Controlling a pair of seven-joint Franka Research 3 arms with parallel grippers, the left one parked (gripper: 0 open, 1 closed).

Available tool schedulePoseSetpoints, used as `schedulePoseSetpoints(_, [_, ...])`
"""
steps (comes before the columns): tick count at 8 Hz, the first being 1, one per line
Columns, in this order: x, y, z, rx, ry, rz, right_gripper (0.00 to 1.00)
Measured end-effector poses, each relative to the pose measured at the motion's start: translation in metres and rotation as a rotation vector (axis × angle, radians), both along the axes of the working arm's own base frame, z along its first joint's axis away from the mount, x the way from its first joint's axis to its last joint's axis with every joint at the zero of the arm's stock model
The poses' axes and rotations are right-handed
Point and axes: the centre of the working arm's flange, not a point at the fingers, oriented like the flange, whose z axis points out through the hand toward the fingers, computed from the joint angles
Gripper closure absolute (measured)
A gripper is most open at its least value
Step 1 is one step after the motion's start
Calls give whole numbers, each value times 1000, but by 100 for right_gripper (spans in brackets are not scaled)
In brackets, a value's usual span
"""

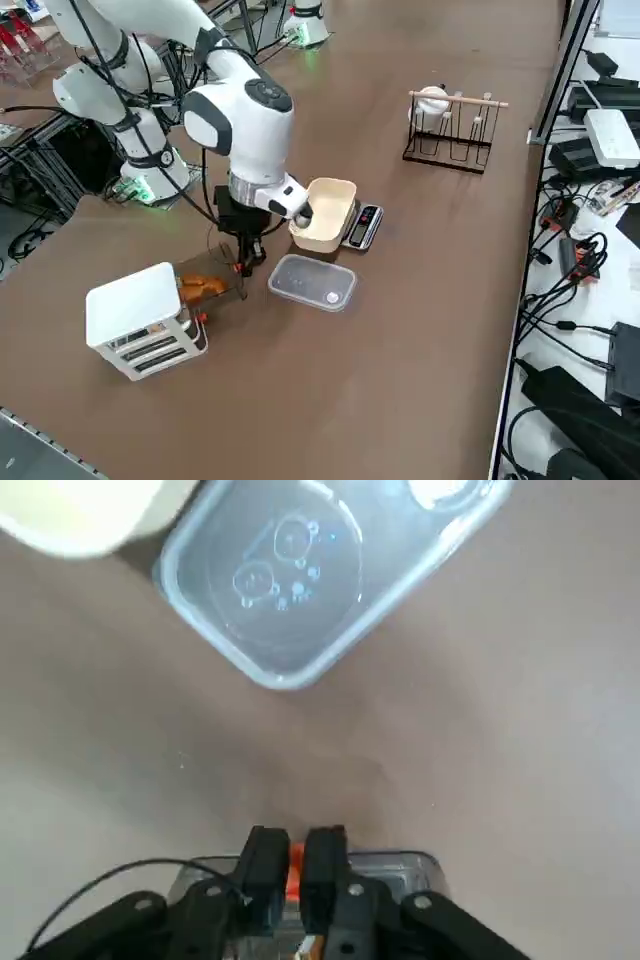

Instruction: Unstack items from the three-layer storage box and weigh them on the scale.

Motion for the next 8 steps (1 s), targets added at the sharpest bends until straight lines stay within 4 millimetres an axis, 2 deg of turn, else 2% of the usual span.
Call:
schedulePoseSetpoints(2, [3,1,-1,2,2,-1,75])
schedulePoseSetpoints(3, [9,3,7,1,2,-8,56])
schedulePoseSetpoints(4, [16,5,25,2,21,-47,38])
schedulePoseSetpoints(5, [22,5,54,5,50,-88,18])
schedulePoseSetpoints(6, [23,1,78,2,63,-125,7])
schedulePoseSetpoints(7, [16,-9,87,-8,65,-178,11])
schedulePoseSetpoints(8, [3,-32,81,-14,68,-250,12])
